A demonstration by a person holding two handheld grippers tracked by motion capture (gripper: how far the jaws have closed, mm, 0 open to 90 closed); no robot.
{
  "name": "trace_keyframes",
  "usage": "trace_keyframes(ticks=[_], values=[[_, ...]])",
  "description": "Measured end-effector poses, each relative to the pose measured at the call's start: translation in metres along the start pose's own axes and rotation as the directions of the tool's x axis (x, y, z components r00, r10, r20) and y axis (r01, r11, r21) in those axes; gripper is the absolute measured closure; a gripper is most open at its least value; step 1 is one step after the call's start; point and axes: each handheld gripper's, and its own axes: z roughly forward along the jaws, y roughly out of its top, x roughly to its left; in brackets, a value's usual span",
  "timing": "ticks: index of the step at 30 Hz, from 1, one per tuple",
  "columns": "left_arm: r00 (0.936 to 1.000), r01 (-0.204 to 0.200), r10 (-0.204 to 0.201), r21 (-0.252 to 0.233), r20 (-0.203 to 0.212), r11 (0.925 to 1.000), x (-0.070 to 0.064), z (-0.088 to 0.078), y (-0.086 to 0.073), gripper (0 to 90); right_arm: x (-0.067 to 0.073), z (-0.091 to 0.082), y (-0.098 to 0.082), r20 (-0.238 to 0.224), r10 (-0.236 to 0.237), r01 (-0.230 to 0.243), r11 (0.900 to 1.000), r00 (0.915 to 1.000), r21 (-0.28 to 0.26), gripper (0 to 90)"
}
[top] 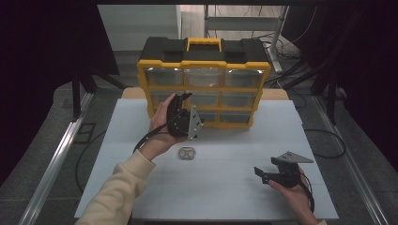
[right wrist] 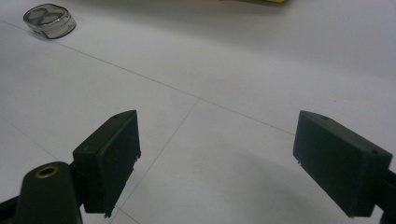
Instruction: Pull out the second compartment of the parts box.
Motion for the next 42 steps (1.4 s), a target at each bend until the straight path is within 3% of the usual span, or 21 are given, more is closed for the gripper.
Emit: trace_keyframes(ticks=[42], values=[[0.9984, -0.027, 0.026, -0.018, -0.049, 0.9995, 0.015, 0.011, 0.015, 8.2, -0.001, 0.0, 0.0, 0.003, 0.003, -0.003, 1.0, 1.0, 0.0, 15.1]])
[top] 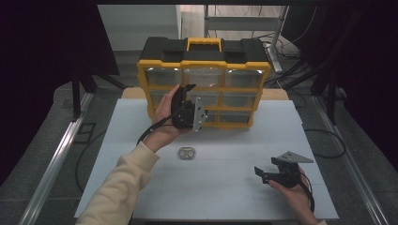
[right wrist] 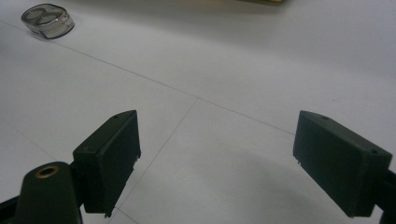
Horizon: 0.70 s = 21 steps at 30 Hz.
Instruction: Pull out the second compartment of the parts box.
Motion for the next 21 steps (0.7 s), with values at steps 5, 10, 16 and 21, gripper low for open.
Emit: trace_keyframes(ticks=[5, 10, 16, 21], values=[[1.0, 0.004, -0.004, 0.005, -0.003, 1.0, 0.002, 0.002, -0.001, 8.2, 0.0, 0.0, 0.0, 0.001, 0.001, -0.001, 1.0, 1.0, 0.001, 15.1], [0.9997, 0.0, 0.0, -0.008, -0.023, 1.0, 0.003, 0.003, 0.0, 8.9, 0.0, 0.0, 0.0, 0.002, 0.002, -0.002, 1.0, 1.0, 0.002, 15.2], [0.9993, -0.001, 0.001, -0.005, -0.038, 1.0, 0.006, 0.007, 0.0, 8.9, 0.0, 0.0, 0.0, 0.001, 0.003, -0.003, 1.0, 1.0, 0.002, 15.1], [0.9992, -0.002, 0.002, 0.001, -0.04, 1.0, 0.007, 0.01, 0.0, 8.9, 0.0, 0.0, 0.0, -0.001, 0.004, -0.004, 1.0, 1.0, 0.003, 15.1]])
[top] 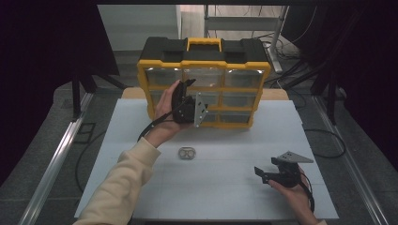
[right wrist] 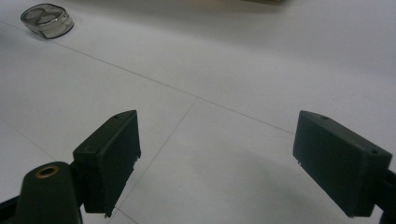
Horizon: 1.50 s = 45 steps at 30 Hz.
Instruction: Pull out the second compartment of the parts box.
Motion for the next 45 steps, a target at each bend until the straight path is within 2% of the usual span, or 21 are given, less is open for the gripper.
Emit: trace_keyframes(ticks=[10, 35, 45], values=[[0.9998, -0.014, 0.015, 0.003, -0.014, 0.9999, 0.002, 0.004, 0.001, 9.2, 0.0, 0.0, 0.0, 0.001, 0.001, -0.001, 1.0, 1.0, 0.001, 15.1], [0.9989, -0.012, 0.012, 0.004, -0.044, 0.9999, 0.009, 0.007, 0.008, 11.0, -0.001, 0.0, 0.0, 0.0, 0.0, 0.0, 1.0, 1.0, 0.004, 15.1], [0.9978, -0.023, 0.024, 0.016, -0.062, 0.9996, 0.013, 0.01, 0.008, 11.7, -0.001, 0.0, 0.0, 0.0, 0.002, -0.002, 1.0, 1.0, 0.004, 15.1]])
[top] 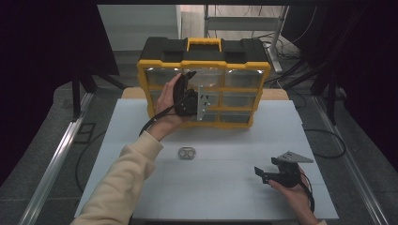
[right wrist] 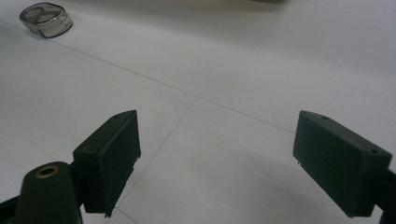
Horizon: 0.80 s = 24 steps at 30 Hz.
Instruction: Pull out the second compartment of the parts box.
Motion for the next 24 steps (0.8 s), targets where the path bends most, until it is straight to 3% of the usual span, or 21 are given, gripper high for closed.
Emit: trace_keyframes(ticks=[14, 24], values=[[0.9995, -0.026, 0.025, -0.019, -0.02, 0.9995, -0.0002, -0.002, 0.0058, 13.5, -0.0003, 0.0001, -0.0001, 0.001, -0.002, 0.002, 1.0, 1.0, 0.001, 15.1], [0.999, -0.026, 0.026, 0.002, -0.037, 0.9997, 0.0024, 0.0027, 0.0051, 16.4, -0.0001, 0.0, -0.0001, 0.0, -0.001, 0.001, 1.0, 1.0, 0.001, 15.1]])
